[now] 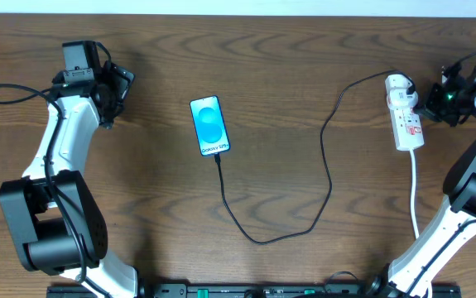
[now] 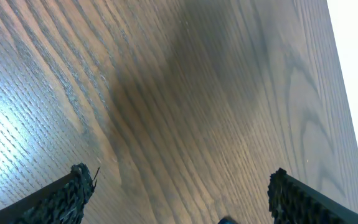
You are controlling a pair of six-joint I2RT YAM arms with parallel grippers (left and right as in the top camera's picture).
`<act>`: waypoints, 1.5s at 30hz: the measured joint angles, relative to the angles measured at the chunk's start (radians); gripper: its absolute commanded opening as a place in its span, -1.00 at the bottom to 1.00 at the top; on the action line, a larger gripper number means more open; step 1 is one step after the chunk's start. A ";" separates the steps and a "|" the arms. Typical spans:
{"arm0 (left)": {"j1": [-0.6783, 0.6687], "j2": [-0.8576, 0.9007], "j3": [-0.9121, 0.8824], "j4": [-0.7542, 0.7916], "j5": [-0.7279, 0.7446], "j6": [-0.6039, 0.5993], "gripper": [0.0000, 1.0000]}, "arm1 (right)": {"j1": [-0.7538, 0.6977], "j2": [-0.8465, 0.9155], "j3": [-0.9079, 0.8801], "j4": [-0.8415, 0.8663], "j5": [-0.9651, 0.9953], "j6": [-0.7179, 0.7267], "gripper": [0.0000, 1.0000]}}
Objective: Plug charger to phone and switch on socket
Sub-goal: 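Position the right gripper over the orange switch beside the charger plug, then press the orange rocker switch down with the right gripper tip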
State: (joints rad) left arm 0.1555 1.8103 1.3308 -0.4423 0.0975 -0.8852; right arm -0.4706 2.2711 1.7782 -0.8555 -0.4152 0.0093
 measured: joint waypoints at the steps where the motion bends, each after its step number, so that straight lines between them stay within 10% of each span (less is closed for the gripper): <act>1: 0.000 0.000 0.000 0.000 0.000 0.000 0.84 | 0.000 0.000 -0.001 0.001 -0.002 0.000 -0.98; 45: 0.000 0.000 0.000 0.000 0.000 0.000 0.84 | -0.057 -0.043 -0.028 0.026 -0.063 0.035 -0.98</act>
State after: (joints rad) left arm 0.1555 1.8103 1.3308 -0.4423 0.0975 -0.8856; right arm -0.5274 2.2276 1.7504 -0.8295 -0.4778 0.0444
